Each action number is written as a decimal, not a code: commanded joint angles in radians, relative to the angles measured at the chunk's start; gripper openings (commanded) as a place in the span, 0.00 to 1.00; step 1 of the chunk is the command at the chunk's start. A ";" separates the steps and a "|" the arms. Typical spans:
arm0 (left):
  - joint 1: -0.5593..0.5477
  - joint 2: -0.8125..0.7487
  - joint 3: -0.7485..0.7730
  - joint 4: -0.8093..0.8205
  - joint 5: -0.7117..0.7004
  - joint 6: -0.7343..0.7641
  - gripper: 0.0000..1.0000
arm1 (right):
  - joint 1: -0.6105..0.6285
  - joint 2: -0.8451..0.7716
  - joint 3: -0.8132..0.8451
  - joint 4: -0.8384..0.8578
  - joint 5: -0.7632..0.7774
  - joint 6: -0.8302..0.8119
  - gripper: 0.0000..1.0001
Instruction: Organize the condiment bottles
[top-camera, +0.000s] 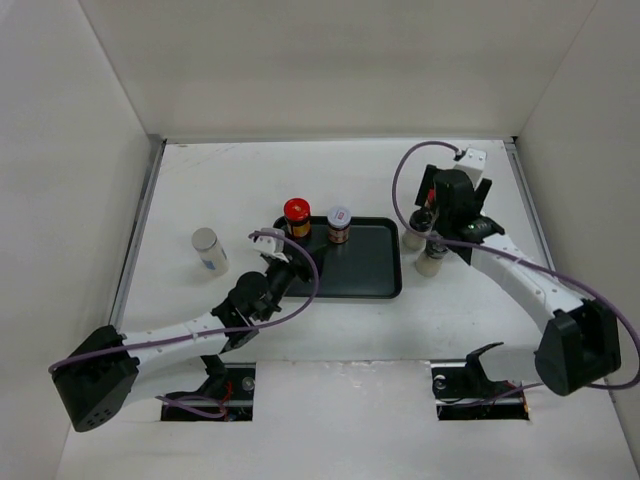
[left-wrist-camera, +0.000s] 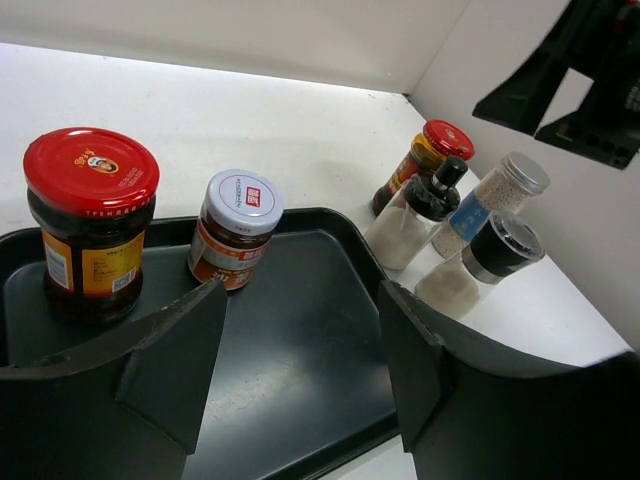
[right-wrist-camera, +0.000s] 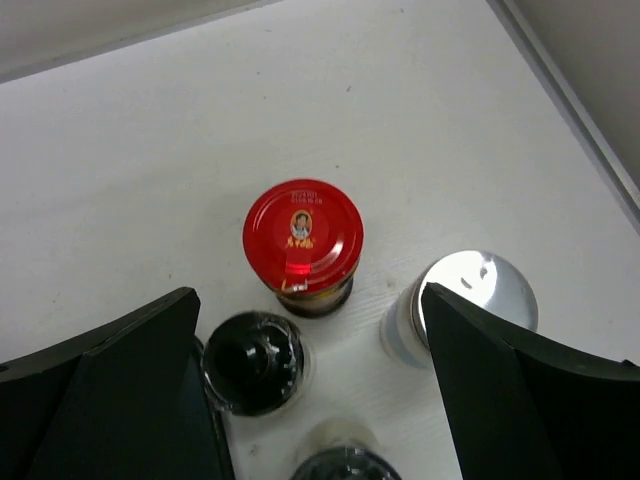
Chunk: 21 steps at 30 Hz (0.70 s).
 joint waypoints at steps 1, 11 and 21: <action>0.011 0.001 -0.012 0.079 0.016 -0.025 0.61 | -0.035 0.067 0.106 -0.012 -0.078 -0.050 1.00; 0.068 -0.065 -0.039 0.059 0.012 -0.056 0.64 | -0.119 0.233 0.224 -0.067 -0.165 -0.076 1.00; 0.117 -0.079 -0.048 0.042 0.015 -0.073 0.67 | -0.158 0.346 0.304 -0.136 -0.287 -0.085 1.00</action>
